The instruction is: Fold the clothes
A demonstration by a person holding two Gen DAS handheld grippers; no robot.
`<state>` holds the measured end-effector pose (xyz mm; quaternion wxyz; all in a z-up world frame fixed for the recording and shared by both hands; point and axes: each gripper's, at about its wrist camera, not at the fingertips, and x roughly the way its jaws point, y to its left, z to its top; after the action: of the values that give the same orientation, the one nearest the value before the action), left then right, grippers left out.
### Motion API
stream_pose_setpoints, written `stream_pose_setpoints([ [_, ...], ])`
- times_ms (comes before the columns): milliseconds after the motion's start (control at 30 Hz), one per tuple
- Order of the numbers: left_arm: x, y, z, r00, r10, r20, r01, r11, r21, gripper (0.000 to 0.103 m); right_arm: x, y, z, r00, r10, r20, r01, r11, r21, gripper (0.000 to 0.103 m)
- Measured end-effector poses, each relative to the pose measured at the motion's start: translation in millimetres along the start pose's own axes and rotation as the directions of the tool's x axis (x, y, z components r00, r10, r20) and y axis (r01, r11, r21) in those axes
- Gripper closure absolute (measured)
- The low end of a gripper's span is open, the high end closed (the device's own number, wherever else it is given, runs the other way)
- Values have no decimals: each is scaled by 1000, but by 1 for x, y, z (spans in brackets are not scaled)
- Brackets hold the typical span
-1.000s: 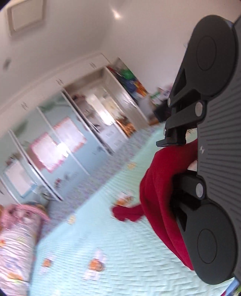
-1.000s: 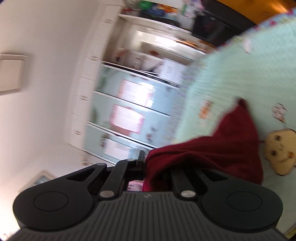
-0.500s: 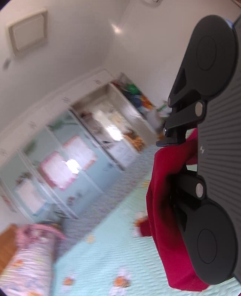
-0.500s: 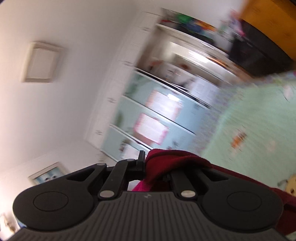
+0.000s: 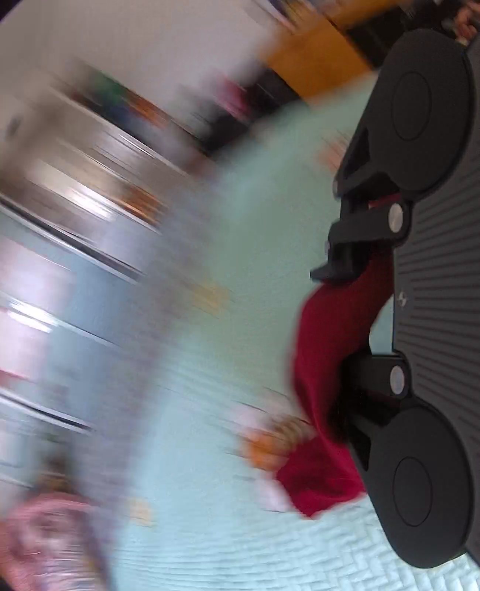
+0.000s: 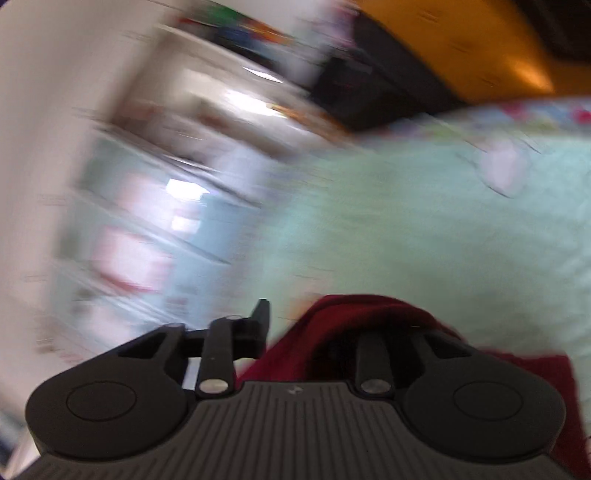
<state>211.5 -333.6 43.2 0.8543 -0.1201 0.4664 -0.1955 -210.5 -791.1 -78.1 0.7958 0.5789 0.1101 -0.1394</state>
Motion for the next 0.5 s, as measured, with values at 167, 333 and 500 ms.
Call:
stream_pose_setpoints([
  [167,35,29,-45,986,22,-165,-22,1000,5,72,47,-31,10,992,-120,-37,122,992,44,56],
  [333,-9,68,-99,989,-127,-76,122,991,-59,66,2,-38,-25,998,-16,-60,17,1000,15,53],
  [500,-67,123,-144,971,-207,120,230,943,-241,50,-12,27,-87,991,71,-111,-100,953,-285,38],
])
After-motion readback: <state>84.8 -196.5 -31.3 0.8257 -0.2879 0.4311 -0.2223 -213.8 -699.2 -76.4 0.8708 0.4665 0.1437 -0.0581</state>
